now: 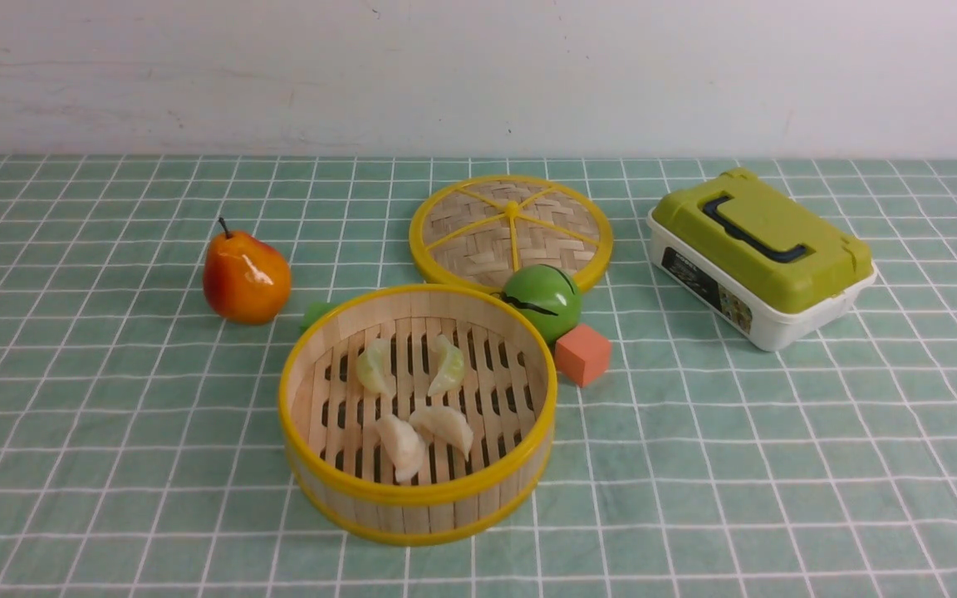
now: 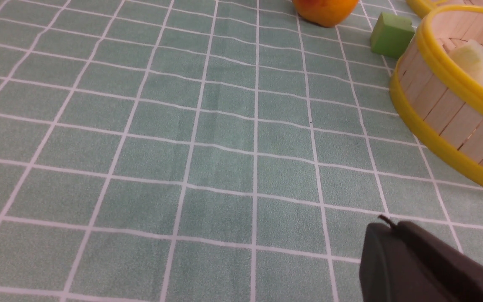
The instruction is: Put the dumplings into the steamer on the table with the blue tablecloth.
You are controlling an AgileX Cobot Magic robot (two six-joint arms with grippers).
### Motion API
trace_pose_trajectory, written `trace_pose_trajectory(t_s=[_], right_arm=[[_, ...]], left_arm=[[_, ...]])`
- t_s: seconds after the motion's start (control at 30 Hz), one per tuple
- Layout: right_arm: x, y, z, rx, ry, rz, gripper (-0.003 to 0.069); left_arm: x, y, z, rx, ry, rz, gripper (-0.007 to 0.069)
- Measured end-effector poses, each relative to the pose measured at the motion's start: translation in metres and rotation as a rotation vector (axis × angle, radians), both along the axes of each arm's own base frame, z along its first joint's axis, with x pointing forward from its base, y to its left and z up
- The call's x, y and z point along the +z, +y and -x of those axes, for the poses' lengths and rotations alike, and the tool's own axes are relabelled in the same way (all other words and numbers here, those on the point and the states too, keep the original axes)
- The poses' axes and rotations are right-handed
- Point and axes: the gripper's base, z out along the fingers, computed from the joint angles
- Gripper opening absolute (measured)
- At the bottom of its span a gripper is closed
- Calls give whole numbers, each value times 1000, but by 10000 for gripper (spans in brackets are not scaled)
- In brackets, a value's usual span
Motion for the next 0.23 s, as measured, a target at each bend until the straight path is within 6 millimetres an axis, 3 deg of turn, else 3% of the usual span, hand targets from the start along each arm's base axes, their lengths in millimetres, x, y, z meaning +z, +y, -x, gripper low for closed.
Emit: trace_pose_trajectory(t_s=[0.23], right_arm=[[0, 0, 0, 0, 0, 0, 185]], left_arm=[[0, 0, 0, 0, 0, 0, 2]])
